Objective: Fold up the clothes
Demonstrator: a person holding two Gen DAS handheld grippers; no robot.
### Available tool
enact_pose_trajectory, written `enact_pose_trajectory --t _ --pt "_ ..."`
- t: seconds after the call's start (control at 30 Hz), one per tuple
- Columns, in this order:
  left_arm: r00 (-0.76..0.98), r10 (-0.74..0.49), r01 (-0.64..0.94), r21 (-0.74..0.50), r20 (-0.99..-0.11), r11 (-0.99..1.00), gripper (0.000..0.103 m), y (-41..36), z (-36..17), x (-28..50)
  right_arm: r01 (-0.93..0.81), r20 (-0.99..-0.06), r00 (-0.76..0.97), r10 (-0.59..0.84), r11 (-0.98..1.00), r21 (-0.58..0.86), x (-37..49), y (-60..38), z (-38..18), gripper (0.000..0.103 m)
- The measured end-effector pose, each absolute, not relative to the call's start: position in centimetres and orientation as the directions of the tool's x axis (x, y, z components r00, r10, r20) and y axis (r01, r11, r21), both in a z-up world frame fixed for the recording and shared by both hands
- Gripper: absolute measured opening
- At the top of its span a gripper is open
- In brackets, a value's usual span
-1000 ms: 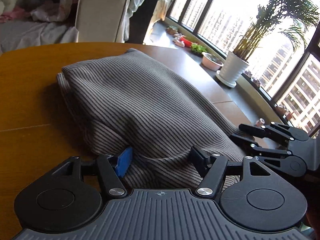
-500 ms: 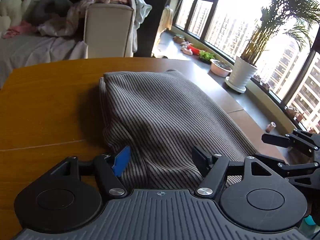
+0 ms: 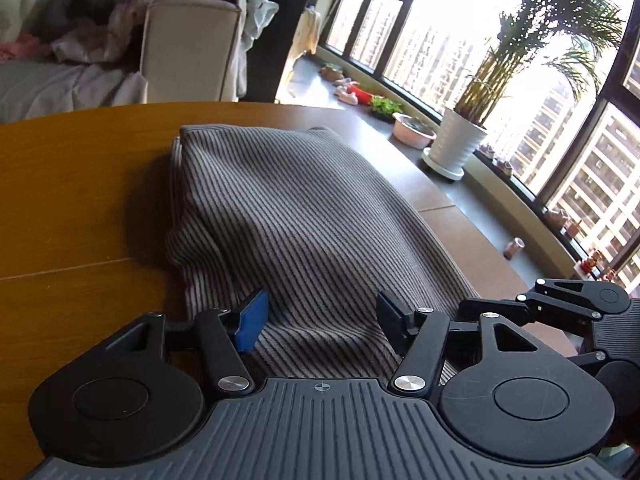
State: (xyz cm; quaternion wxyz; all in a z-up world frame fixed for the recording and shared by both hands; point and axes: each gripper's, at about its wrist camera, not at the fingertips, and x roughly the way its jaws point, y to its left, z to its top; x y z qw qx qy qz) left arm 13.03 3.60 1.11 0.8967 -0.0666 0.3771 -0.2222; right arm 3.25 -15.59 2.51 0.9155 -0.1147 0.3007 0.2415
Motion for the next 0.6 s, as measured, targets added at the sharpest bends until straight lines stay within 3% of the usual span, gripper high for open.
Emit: enact_pose_trajectory --t 0.13,0.37,0.5,0.6 --pt "0.647 -0.407 0.332 -0.243 -0.644 0.912 0.072 4.2 1.8 12.5 -0.600 -0.566 0.682 0.463 0.797 -0.071 1.5 -14.9 4.1 0.057" --pt "0.684 -0.368 0.340 -0.171 -0.630 0.925 0.084 5.0 3.3 10.9 -0.743 -0.622 0.607 0.494 0.630 -0.225 -1.2 -11.0 1.5 0.074" --pt "0.699 -0.355 0.348 -0.138 -0.621 0.927 0.092 5.3 4.0 10.0 -0.727 -0.609 0.649 0.455 0.607 -0.321 -1.2 -9.7 0.7 0.076" --pt "0.703 -0.356 0.356 -0.129 -0.615 0.926 0.094 5.2 4.2 9.5 -0.713 -0.619 0.643 0.451 0.647 -0.270 -0.3 -9.8 0.9 0.071"
